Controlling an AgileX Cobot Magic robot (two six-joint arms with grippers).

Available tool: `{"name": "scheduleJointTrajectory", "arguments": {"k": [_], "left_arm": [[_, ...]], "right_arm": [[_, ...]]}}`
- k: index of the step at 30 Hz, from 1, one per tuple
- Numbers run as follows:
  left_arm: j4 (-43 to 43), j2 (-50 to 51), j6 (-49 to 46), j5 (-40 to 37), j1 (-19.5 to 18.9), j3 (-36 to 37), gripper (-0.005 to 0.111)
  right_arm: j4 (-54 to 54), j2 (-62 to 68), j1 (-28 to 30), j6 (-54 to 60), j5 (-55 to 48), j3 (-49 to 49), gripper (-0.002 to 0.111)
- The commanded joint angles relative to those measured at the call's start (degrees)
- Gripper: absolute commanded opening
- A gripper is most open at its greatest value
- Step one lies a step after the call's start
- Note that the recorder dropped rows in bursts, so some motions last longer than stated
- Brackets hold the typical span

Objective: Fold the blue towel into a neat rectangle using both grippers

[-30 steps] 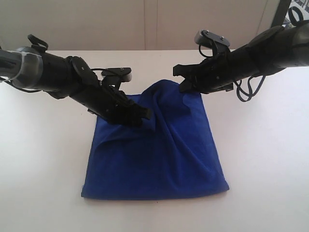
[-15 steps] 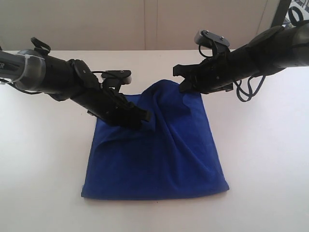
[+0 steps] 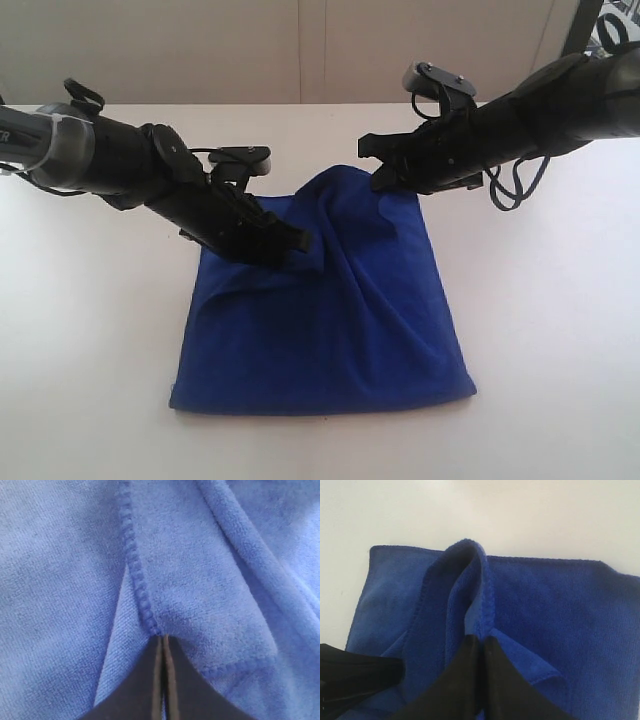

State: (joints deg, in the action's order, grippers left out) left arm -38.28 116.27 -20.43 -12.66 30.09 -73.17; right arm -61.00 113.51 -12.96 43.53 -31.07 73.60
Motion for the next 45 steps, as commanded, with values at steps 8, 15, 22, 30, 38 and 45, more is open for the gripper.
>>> {"name": "scheduleJointTrajectory", "arguments": {"k": [8,15,22,30,38,45], "left_arm": [[-0.2,-2.4,-0.3,-2.3,-0.2,-1.2,0.000],[3.4,-6.7,-0.3,-2.4,-0.3,-1.2,0.000],[16.4,-15.0,3.1,-17.0,-7.4,-2.6,0.000],[19.4,-25.6,2.0,-41.5,-8.8,-9.9,0.000],[17.7,-36.7,6.0,-53.8,-8.8,-10.3,0.000],[11.5,-45.0,7.1,-57.3,-8.7,-8.4,0.000]], "right_arm": [[0.3,-0.6,0.5,-0.2,-0.4,-0.1,0.000],[0.3,-0.6,0.5,-0.2,-0.4,-0.1,0.000],[13.5,-9.1,0.5,-0.3,-1.3,-0.1,0.000],[29.8,-23.8,0.5,-3.7,-20.3,-0.1,0.000],[29.9,-38.7,0.4,-10.2,-34.6,-0.1,0.000],[29.1,-50.1,0.4,-12.1,-38.5,-5.2,0.000]]}}
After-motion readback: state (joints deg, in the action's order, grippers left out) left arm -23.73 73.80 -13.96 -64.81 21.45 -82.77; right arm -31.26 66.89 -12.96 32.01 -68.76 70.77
